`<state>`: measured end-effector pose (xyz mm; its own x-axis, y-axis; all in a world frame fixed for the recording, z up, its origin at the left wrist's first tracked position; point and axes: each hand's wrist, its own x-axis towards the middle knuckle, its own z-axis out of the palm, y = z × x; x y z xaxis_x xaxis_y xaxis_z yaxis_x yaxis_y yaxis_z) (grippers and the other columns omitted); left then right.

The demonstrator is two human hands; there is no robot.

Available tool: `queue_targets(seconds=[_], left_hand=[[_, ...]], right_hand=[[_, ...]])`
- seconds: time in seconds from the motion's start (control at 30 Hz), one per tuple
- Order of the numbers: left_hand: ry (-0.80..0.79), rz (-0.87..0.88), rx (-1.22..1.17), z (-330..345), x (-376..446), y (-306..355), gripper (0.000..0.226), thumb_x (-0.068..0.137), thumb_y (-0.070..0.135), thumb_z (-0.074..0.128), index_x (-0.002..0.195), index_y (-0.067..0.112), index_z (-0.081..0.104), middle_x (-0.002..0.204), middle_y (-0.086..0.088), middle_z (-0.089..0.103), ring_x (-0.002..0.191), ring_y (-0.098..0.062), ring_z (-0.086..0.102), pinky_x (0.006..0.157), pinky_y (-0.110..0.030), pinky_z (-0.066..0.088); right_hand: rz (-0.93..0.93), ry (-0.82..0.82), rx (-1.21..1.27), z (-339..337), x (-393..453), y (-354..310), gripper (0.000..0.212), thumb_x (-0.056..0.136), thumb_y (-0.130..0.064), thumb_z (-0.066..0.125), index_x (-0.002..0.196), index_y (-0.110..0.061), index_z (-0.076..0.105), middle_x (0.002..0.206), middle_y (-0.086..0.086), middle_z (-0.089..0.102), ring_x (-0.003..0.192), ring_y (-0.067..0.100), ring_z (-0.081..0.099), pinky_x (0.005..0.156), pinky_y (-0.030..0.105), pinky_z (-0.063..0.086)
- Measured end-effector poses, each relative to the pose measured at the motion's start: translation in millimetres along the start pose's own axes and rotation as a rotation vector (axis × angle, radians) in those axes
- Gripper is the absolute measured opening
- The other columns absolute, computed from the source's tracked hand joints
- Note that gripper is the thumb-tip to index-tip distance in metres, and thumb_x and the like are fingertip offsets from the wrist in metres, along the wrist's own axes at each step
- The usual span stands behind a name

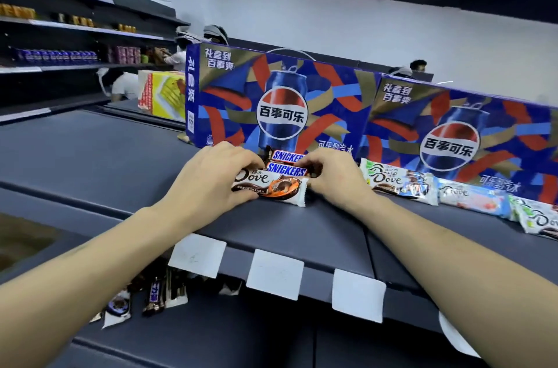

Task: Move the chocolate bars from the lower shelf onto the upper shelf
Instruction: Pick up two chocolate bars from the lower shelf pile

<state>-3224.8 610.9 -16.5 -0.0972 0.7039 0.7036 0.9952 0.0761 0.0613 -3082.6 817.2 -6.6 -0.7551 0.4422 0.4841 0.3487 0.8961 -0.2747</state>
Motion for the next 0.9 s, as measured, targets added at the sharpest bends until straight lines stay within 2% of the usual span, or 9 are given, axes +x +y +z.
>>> queue_targets(seconds=[0.13,0.27,0.43,0.6,0.77,0.9], left_hand=[[0.006,-0.011,-0.017,-1,1,-10,0.042,0.068,0.032,0.084,0.105,0.026,0.064,0.097,0.014,0.065,0.088,-0.011,0.051,0.072,-0.025,0.034],[0.002,-0.014,-0.029,2,5,-16,0.040,0.070,0.034,0.083,0.105,0.028,0.064,0.100,0.015,0.064,0.091,-0.010,0.051,0.074,-0.025,0.036],[-0.011,-0.036,-0.044,4,11,-16,0.037,0.072,0.035,0.081,0.104,0.028,0.064,0.102,0.015,0.064,0.093,-0.012,0.052,0.075,-0.029,0.042],[-0.016,-0.049,-0.059,7,15,-11,0.038,0.073,0.035,0.081,0.106,0.029,0.063,0.101,0.016,0.063,0.094,-0.010,0.050,0.076,-0.028,0.039],[-0.021,-0.036,-0.067,8,19,-2,0.039,0.073,0.035,0.080,0.107,0.030,0.061,0.102,0.017,0.063,0.095,-0.010,0.051,0.076,-0.028,0.040],[-0.023,0.003,-0.083,14,28,14,0.040,0.072,0.035,0.081,0.107,0.030,0.061,0.102,0.016,0.063,0.094,-0.009,0.051,0.074,-0.024,0.034]], right_hand=[[-0.032,0.040,-0.076,7,10,-1,0.028,0.077,-0.032,0.078,0.104,-0.028,0.073,0.101,-0.011,0.063,0.096,0.011,0.051,0.085,0.035,0.048],[0.008,0.077,-0.121,12,18,3,0.028,0.079,-0.038,0.076,0.105,-0.029,0.073,0.099,-0.009,0.063,0.094,0.013,0.046,0.082,0.037,0.048],[0.043,0.059,-0.155,14,20,6,0.029,0.078,-0.032,0.074,0.107,-0.030,0.071,0.101,-0.010,0.061,0.099,0.015,0.046,0.083,0.038,0.049],[0.034,0.049,-0.159,10,19,10,0.033,0.077,-0.025,0.074,0.109,-0.029,0.071,0.106,-0.008,0.061,0.102,0.017,0.047,0.082,0.034,0.047],[0.016,0.060,-0.097,0,11,13,0.043,0.081,-0.025,0.073,0.123,-0.026,0.063,0.116,-0.007,0.059,0.111,0.015,0.043,0.092,0.033,0.045],[0.034,0.076,-0.112,-15,-5,26,0.039,0.082,-0.025,0.073,0.120,-0.030,0.063,0.114,-0.008,0.057,0.107,0.013,0.047,0.086,0.031,0.045]])
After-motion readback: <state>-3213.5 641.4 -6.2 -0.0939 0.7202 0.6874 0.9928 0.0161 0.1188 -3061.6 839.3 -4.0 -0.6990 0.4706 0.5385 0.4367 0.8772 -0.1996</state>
